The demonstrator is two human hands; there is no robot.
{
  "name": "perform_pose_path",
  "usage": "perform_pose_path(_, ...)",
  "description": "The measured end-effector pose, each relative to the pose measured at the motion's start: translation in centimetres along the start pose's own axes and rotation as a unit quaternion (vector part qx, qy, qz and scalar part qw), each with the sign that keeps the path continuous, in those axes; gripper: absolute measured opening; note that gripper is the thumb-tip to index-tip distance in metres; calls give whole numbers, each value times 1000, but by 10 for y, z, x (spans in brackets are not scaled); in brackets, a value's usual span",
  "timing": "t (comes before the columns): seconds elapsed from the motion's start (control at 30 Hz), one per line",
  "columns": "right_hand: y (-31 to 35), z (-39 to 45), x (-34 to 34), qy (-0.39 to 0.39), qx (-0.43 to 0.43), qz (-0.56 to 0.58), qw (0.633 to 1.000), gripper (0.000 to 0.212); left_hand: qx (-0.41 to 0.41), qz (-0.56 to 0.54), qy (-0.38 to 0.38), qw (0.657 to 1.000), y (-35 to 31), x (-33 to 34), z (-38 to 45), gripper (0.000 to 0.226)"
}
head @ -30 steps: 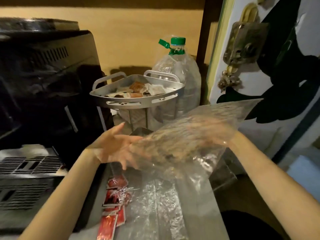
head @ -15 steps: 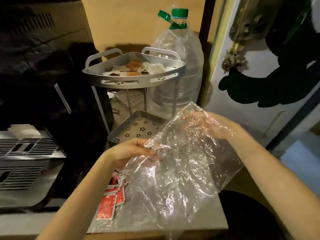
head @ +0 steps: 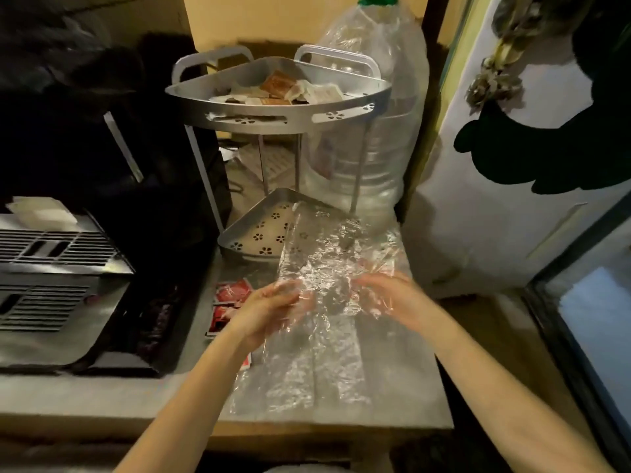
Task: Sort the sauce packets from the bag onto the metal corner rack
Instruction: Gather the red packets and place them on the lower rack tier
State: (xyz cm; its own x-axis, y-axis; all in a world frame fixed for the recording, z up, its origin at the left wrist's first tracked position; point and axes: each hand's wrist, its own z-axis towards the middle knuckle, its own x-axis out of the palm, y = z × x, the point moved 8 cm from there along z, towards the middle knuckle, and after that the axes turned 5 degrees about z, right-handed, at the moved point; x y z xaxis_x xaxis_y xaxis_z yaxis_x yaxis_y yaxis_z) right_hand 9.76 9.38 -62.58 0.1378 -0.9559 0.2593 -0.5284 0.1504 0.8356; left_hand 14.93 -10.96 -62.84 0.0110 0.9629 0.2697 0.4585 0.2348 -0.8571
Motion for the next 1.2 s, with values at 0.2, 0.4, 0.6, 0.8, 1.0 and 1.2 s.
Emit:
perform_pose_path(0.2, -13, 13, 23, -30, -44, -57, 997, 29, 36, 135, -174, 975, -15, -35, -30, 34)
perform_pose_path(0.4, -36, 26, 87, 57, -43, -121, 990, 29, 213, 535, -348, 739, -50, -39, -72, 54)
perform_pose_path(0.6, -67, 30, 131, 52, -3, -142, 988, 24, 143, 567, -280, 762, -3, -58, -44, 48)
perform_pose_path(0.8, -81, 29, 144, 55, 13, -113, 992, 17, 83, 626, -260, 731, 27, -77, -23, 55)
perform_pose_path(1.0, -79, 24, 142, 76, -1, -138, 987, 7, 92, 645, -245, 719, 34, -78, -18, 72)
perform_pose_path(1.2, -57, 21, 120, 3, -70, -174, 982, 18, 75, 654, -239, 714, 37, -81, -17, 61)
